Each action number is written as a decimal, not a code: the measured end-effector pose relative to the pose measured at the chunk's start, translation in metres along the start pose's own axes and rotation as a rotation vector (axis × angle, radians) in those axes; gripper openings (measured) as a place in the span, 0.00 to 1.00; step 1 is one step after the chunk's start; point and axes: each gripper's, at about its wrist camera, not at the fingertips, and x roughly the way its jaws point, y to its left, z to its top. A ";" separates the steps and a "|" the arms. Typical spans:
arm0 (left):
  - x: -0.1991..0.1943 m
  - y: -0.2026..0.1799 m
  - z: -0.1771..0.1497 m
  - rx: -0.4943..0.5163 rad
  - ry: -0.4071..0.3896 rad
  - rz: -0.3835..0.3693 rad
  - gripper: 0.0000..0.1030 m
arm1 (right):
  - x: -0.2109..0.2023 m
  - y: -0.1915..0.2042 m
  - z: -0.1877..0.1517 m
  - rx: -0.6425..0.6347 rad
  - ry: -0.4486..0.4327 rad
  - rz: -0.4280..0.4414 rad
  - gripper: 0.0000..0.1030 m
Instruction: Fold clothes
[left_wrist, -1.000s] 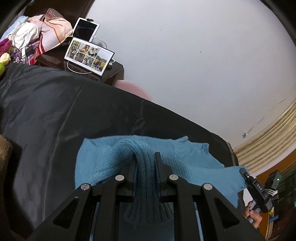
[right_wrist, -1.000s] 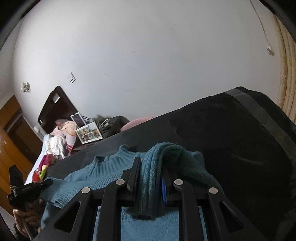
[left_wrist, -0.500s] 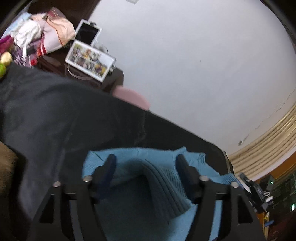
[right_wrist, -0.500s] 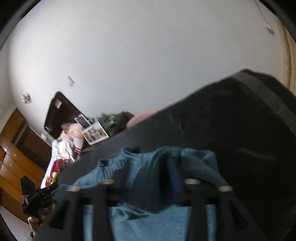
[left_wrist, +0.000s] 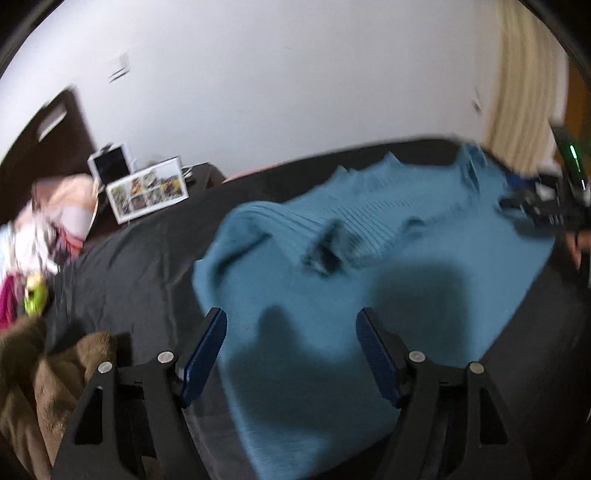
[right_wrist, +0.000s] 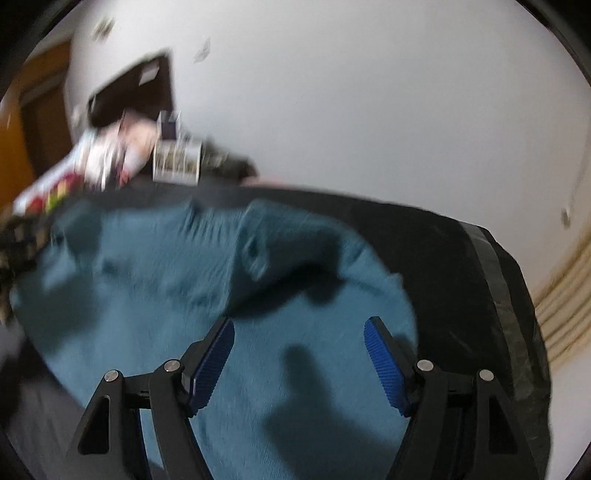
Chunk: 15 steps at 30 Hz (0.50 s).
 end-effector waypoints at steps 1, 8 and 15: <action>0.004 -0.008 0.000 0.033 0.007 0.013 0.74 | 0.004 0.005 -0.001 -0.034 0.021 -0.021 0.72; 0.051 -0.013 0.022 0.052 0.055 0.136 0.74 | 0.047 0.007 0.018 -0.037 0.118 -0.020 0.72; 0.075 0.046 0.054 -0.316 0.080 0.057 0.74 | 0.063 -0.013 0.053 0.123 0.050 0.047 0.72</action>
